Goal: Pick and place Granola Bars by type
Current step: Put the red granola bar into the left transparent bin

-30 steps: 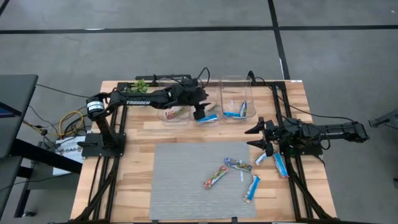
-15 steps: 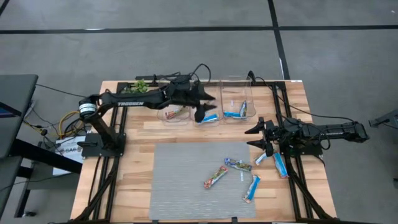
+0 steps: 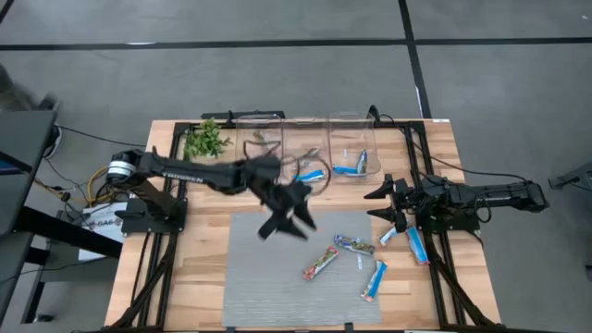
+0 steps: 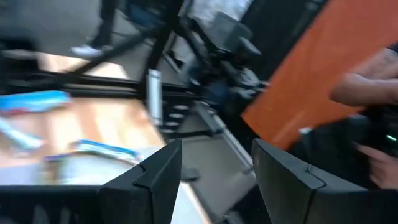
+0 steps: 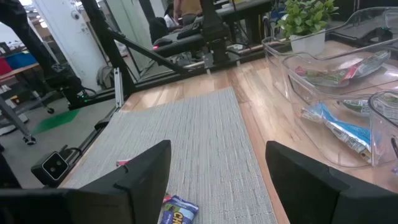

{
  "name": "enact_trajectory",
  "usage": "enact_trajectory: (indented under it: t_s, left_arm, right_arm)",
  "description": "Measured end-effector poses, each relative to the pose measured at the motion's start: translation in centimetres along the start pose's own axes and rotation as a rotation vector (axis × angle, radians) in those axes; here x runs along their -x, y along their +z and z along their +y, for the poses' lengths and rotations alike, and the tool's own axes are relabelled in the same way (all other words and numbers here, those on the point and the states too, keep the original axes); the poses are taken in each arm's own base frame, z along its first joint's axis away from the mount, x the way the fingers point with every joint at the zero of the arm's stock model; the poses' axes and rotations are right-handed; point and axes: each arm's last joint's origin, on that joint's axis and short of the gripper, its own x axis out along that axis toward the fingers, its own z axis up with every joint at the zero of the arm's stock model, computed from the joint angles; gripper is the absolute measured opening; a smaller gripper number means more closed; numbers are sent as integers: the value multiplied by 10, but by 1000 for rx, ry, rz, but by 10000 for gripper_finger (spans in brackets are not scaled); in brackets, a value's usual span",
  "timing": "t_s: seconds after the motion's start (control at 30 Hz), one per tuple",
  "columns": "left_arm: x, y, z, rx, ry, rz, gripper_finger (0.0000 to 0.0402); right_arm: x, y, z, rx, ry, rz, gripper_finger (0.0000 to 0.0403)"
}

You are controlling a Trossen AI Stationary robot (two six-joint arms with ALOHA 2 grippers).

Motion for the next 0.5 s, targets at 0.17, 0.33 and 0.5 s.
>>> enact_trajectory:
  t_s: [0.17, 0.33, 0.5]
  left_arm:
    - [-24, -12, -34, 28, -74, 46, 187]
    - [-37, -25, -51, 60, -23, 98, 187]
    - [-40, -36, -51, 176, 166, 132, 187]
  right_arm:
    - [0, 0, 0, 0, 0, 0, 255]
    - [0, 0, 0, 0, 0, 0, 255]
    - [0, 0, 0, 0, 0, 0, 255]
